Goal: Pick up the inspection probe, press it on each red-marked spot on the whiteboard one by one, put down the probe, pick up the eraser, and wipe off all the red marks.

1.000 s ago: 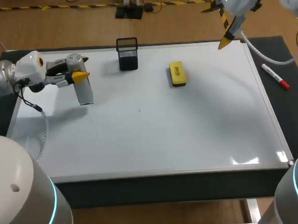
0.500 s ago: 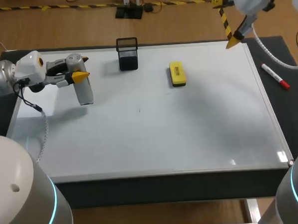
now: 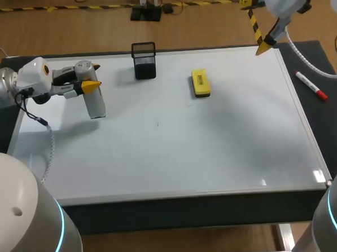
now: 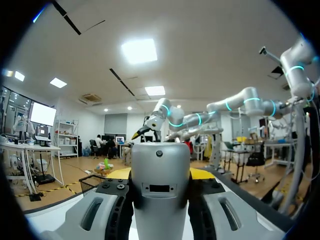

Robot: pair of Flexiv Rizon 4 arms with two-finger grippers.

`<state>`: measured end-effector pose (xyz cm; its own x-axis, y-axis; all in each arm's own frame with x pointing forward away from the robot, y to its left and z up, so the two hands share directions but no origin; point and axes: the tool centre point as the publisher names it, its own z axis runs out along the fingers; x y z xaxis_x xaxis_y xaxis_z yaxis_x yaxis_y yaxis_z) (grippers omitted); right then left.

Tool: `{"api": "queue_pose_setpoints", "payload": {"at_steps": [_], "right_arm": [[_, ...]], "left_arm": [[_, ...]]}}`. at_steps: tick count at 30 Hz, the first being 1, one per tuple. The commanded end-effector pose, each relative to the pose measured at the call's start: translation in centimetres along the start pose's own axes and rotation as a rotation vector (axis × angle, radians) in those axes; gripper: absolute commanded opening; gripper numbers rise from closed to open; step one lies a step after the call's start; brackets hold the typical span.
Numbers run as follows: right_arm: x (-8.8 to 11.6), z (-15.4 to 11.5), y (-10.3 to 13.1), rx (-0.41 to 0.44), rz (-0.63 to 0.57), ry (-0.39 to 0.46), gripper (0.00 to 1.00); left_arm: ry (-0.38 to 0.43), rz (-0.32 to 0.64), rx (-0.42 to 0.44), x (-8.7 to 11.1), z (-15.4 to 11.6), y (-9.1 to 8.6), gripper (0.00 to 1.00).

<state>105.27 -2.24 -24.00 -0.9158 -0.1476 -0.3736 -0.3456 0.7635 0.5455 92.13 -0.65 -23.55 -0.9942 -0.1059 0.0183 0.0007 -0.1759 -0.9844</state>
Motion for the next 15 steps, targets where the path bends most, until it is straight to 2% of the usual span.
{"api": "queue_pose_setpoints", "payload": {"at_steps": [1,7,15], "right_arm": [[0.0,-0.1,0.0,0.004,-0.001,0.003,1.00],[0.0,-0.1,0.0,0.004,-0.001,0.003,1.00],[0.0,-0.1,0.0,0.004,-0.001,0.003,1.00]], "left_arm": [[0.027,-0.019,0.004,-1.4,0.1,0.0,0.00],[0.062,-0.023,0.000,-4.8,0.5,-1.6,0.00],[0.145,0.020,0.015,-9.9,2.8,-5.6,0.00]]}}
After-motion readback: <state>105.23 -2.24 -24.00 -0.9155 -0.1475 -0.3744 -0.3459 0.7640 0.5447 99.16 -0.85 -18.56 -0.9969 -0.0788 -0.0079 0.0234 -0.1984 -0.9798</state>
